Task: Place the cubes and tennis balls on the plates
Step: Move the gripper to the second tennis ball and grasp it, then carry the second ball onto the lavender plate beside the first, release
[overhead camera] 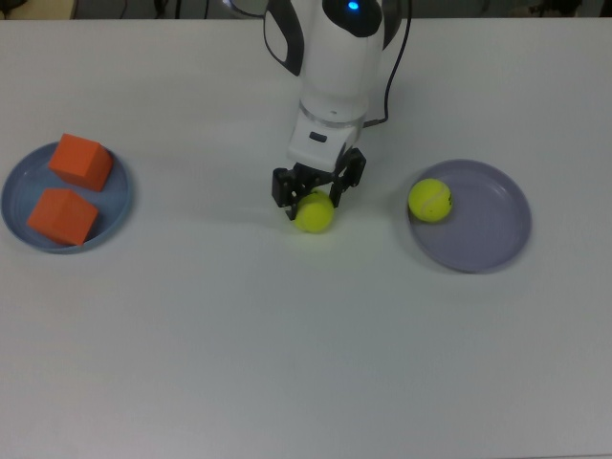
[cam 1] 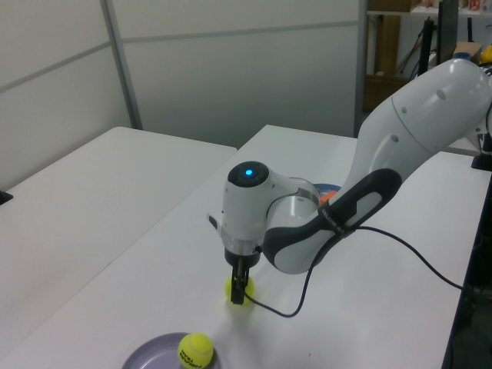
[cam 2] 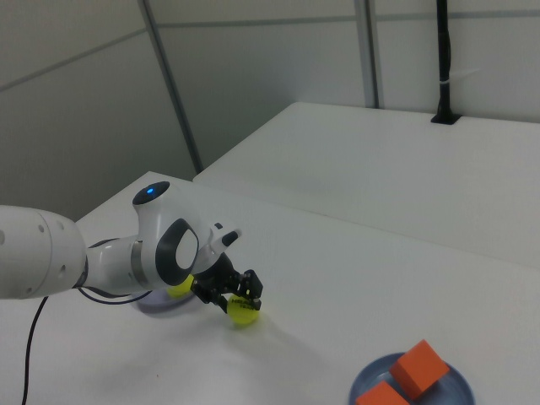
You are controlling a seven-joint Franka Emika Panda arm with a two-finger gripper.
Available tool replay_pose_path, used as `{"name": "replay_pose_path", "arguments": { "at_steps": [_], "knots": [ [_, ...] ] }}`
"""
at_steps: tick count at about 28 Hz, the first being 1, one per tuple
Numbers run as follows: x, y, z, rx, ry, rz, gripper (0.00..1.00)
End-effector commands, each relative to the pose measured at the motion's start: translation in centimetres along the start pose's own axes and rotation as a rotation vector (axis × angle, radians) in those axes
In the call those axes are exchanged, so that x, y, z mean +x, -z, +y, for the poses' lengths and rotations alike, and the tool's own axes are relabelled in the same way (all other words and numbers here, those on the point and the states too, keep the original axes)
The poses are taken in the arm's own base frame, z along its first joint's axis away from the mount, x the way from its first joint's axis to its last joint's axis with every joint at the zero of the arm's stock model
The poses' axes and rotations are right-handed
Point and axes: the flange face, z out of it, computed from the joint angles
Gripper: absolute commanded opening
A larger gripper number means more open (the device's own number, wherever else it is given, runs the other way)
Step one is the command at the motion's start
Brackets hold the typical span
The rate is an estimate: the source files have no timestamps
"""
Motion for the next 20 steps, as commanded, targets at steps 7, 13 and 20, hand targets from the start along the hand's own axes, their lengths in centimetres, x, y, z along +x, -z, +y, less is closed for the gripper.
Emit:
{"name": "replay_pose_path", "arguments": {
  "at_steps": [7,13,20],
  "knots": [
    [2.0,1.6,-0.8,-0.014,-0.004,0.048,0.0],
    [5.8,6.3,-2.9,-0.001,-0.005,0.158,0.0],
    [8.9,9.9,-7.3,0.028,0.021,0.246,0.0]
  ]
}}
